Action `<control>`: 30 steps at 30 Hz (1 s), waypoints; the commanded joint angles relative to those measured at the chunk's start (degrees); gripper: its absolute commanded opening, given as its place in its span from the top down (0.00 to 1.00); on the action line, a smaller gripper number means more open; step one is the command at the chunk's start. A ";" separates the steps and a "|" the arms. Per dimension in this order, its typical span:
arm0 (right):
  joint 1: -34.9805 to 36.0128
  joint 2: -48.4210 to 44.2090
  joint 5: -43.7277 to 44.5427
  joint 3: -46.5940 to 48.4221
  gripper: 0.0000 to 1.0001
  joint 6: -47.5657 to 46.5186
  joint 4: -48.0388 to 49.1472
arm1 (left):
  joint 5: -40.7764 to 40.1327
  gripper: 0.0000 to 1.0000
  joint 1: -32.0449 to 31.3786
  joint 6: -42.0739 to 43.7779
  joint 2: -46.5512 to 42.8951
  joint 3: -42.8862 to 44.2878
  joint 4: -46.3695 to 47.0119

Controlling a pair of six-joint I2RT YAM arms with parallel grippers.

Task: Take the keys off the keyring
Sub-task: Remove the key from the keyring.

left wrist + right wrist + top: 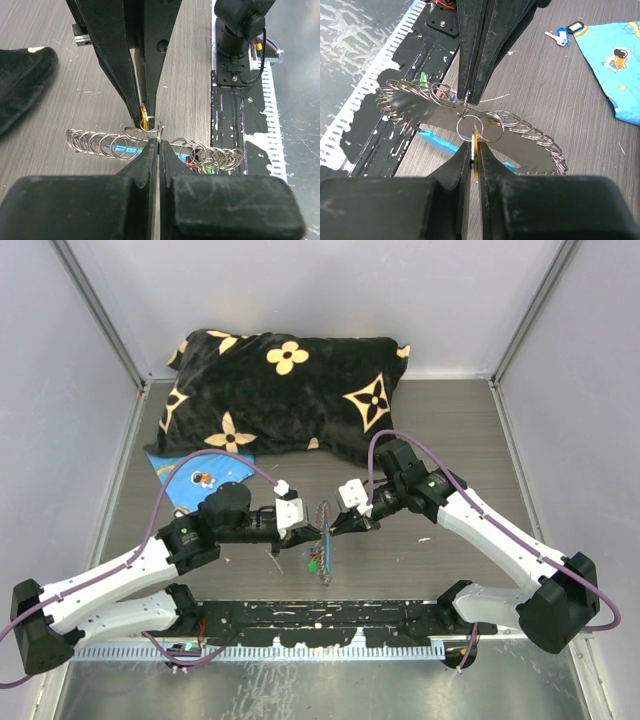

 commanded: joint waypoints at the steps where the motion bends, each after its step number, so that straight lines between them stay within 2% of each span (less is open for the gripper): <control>1: 0.16 -0.61 0.48 0.16 0.84 -1.52 1.12 | -1.15 1.00 0.00 -3.13 -2.37 -0.87 9.43; 5: 0.16 -1.10 0.58 0.47 0.76 -1.77 0.52 | -2.88 1.00 -0.03 -5.59 -3.39 -3.64 13.92; 11: 0.03 -1.08 0.32 1.06 0.70 -1.82 -0.22 | -4.68 1.00 0.02 -8.58 -5.53 -7.25 20.00; 16: -1.79 -1.68 -6.63 3.78 0.63 1.14 -2.32 | -4.99 1.00 0.04 -10.81 -5.90 -9.32 23.65; 22: -2.05 -0.96 -11.84 3.88 0.62 7.32 0.53 | -5.93 1.00 0.01 -13.69 -6.31 -11.69 29.72; 30: -1.96 -0.73 -12.15 3.78 0.65 10.71 2.45 | -7.06 1.00 0.02 -15.24 -6.07 -12.94 32.92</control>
